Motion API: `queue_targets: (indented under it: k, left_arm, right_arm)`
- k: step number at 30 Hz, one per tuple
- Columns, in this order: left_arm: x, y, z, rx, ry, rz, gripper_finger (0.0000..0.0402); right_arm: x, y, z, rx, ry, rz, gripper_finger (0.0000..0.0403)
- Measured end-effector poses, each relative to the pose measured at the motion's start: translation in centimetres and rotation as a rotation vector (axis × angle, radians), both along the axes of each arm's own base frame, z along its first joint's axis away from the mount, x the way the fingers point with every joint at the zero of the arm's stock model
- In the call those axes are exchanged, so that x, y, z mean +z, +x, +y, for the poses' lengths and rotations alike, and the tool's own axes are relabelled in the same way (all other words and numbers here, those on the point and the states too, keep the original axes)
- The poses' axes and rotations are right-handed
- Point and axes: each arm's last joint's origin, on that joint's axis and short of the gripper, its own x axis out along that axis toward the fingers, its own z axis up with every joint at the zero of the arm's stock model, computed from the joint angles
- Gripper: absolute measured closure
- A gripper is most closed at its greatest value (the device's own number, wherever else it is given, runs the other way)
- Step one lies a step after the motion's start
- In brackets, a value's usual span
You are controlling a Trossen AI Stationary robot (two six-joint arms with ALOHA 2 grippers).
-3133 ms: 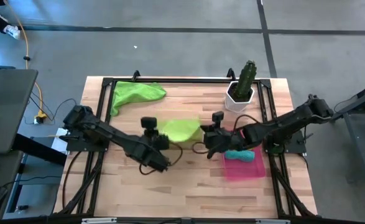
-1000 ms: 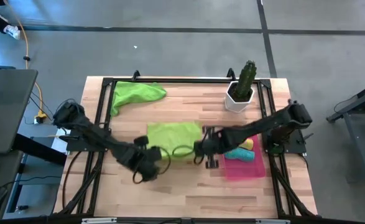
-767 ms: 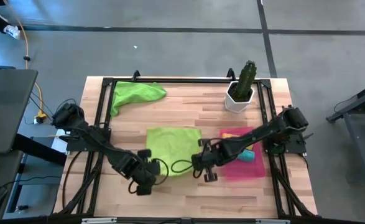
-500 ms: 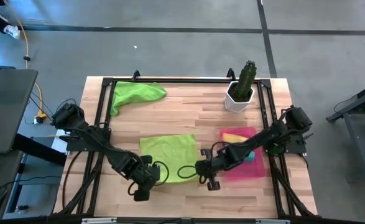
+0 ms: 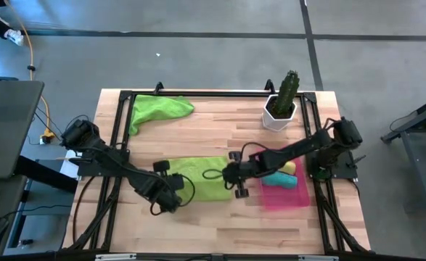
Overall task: Roll microfiber towels into tight, uniform cylinder then place into a basket
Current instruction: Fold the bottom light green microfiber towel
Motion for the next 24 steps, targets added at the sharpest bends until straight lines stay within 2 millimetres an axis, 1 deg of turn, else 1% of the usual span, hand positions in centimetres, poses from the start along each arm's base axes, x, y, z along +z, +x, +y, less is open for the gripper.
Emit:
queue_targets:
  k: [4,6,10,13,17,20,24]
  left_arm:
    - [-0.4,0.3,1.0,-0.049,0.056,0.038,0.0401]
    - [-1.2,0.4,1.7,-0.062,0.071,0.075,0.0401]
    - [-3.1,0.7,3.0,-0.027,0.119,0.150,0.0401]
    - [-3.7,1.0,3.9,0.001,0.163,0.168,0.0401]
    - [-3.7,1.3,4.8,0.029,0.194,0.163,0.0401]
    - [-3.8,1.4,5.2,0.035,0.161,0.181,0.0401]
    - [-4.1,1.7,5.5,-0.002,0.092,0.210,0.0401]
  right_arm:
    - [0.0,0.4,-2.3,-0.039,-0.052,-0.002,0.0403]
    - [0.0,0.6,-3.3,-0.054,-0.061,-0.005,0.0403]
    - [0.0,0.7,-4.6,-0.080,-0.070,-0.005,0.0403]
    - [-0.3,0.8,-5.2,-0.091,-0.063,0.003,0.0403]
    - [-1.7,1.0,-5.4,-0.098,-0.069,0.047,0.0403]
    - [-2.0,1.2,-5.5,-0.123,-0.115,0.044,0.0403]
    - [-2.0,1.3,-5.7,-0.129,-0.111,0.036,0.0403]
